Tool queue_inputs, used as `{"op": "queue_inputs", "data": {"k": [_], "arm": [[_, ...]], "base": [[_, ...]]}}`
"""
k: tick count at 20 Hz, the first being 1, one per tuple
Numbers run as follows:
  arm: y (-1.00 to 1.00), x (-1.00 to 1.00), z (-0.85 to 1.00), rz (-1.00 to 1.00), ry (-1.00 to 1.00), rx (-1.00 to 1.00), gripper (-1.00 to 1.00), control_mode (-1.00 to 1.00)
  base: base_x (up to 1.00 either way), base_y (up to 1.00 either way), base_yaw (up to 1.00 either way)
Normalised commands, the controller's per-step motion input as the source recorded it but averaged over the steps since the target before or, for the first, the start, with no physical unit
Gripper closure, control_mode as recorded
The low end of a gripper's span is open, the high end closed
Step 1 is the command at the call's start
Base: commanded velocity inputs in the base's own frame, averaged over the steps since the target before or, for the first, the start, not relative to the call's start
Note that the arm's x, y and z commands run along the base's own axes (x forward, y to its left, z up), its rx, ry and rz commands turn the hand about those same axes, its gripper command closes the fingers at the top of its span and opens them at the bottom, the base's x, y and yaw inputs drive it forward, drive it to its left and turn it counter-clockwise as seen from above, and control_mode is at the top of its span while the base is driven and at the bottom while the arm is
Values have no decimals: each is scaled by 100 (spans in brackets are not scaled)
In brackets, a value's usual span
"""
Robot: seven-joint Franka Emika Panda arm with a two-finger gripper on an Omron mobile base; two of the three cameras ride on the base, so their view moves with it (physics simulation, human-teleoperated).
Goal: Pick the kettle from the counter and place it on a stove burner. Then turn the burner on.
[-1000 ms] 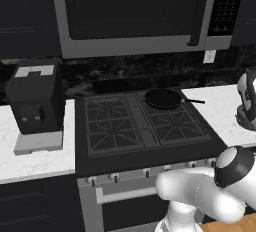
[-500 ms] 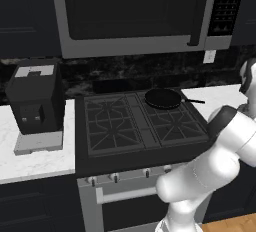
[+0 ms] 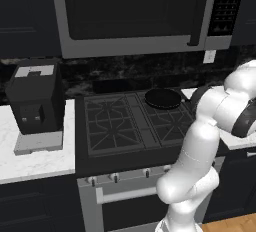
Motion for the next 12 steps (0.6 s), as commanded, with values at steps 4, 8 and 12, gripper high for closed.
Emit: {"op": "queue_inputs", "data": {"k": [4, 8, 12], "arm": [[-27, 16, -12, -10, 2, 10, -100, -100], [-16, 40, -3, -4, 1, 7, -100, -100], [-6, 42, -1, 0, 1, 7, -100, -100]], "base": [[0, 0, 0], [0, 0, 0], [0, 0, 0]]}}
